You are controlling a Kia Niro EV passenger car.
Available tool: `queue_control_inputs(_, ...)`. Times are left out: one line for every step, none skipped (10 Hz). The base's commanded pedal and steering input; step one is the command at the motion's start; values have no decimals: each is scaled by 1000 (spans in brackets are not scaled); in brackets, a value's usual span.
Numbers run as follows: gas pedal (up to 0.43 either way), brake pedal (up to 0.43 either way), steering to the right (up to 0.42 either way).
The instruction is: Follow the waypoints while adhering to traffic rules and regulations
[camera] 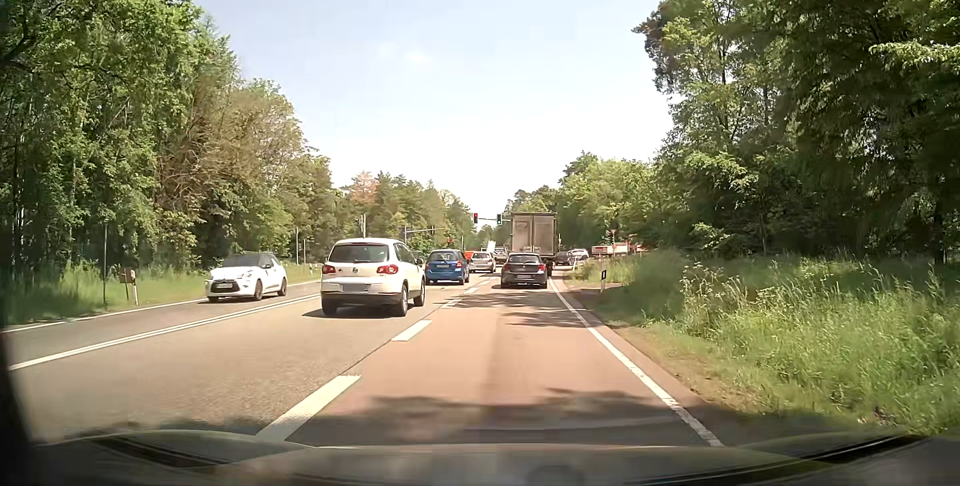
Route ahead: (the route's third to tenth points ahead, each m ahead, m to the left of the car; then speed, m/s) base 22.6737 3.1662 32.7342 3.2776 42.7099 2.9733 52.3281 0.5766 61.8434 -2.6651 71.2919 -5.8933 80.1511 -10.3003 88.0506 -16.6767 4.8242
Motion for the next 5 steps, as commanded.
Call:
queue_control_inputs(79, 18, 8)
queue_control_inputs(79, 24, 8)
queue_control_inputs(79, 18, 8)
queue_control_inputs(87, 24, 8)
queue_control_inputs(87, 18, 8)
